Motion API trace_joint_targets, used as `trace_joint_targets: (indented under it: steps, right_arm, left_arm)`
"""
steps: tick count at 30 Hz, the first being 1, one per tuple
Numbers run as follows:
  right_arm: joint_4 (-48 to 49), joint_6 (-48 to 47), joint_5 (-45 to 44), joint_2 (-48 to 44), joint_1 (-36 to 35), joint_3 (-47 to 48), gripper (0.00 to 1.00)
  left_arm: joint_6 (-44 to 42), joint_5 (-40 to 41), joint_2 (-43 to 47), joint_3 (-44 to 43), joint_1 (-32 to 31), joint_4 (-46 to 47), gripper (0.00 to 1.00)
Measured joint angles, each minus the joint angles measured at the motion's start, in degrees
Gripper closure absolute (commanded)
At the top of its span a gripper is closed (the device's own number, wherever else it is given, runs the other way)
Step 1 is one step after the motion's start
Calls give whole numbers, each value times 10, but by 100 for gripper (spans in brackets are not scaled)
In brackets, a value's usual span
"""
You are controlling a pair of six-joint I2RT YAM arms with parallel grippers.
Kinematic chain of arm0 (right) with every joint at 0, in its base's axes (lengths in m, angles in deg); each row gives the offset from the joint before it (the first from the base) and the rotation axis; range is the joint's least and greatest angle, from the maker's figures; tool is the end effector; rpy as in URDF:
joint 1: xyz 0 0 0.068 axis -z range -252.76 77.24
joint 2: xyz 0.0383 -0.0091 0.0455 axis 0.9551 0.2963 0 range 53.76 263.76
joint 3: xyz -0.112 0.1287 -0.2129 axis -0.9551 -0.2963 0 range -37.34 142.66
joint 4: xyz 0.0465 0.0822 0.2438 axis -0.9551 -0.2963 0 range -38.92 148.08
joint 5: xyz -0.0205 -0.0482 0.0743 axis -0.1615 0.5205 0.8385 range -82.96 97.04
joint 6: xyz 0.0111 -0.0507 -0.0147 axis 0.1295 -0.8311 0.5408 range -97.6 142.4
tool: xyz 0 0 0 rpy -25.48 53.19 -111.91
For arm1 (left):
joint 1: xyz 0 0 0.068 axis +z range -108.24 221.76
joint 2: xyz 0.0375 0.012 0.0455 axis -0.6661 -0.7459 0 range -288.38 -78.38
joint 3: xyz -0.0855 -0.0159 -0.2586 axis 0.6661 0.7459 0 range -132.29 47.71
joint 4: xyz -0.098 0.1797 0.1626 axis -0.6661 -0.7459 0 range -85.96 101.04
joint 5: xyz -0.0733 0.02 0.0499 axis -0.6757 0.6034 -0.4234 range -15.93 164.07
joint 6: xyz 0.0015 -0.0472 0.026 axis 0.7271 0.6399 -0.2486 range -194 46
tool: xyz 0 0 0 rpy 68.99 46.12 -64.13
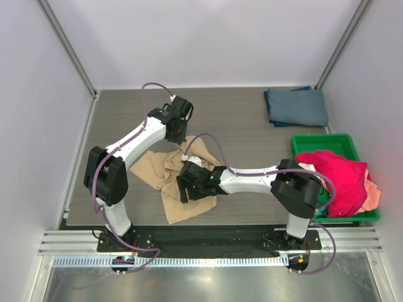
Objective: Fold and stack the t-shirts
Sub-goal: Flatten the tshirt out
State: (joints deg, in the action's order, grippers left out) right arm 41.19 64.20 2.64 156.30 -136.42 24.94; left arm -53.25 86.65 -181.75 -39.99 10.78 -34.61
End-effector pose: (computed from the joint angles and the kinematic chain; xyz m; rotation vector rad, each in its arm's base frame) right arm 0.1634 0.3237 0.1667 -0.4780 2.6358 0.5659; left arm 0.3342 -0.1917 0.2666 0.1588 2.5944 -0.0324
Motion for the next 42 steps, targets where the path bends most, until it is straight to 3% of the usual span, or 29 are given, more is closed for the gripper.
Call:
trace_joint_targets:
  steps: [7,10,11,13,14,16,22,33,42]
  right_arm:
    - [1,7,0,10,-1,8,43]
    - [2,9,-2,16,-1,12,58]
    - [2,10,-2,18,-1,12,69]
    - [2,11,-3,21,-1,13,79]
    - [2,12,-4,23,-1,13,91]
    - [4,13,-5,24,-1,14,99]
    - [-28,5,-41,9,-2,17,99]
    - [-209,-41,-211,-245,2,63,99]
    - [-317,-67,-306,-300,9,137,99]
  left_arm:
    - [0,3,1,0,0,0,100]
    - [0,5,1,0,0,0,100]
    - [0,5,1,0,0,0,100]
    - [0,5,1,0,0,0,100]
    - [0,5,1,0,0,0,100]
    - [0,7,1,0,0,0,100]
    - [0,27,19,10,0,0,100]
    - [-1,92,186,-4,0,-7,100]
    - [-3,124,286,-73,0,-68,100]
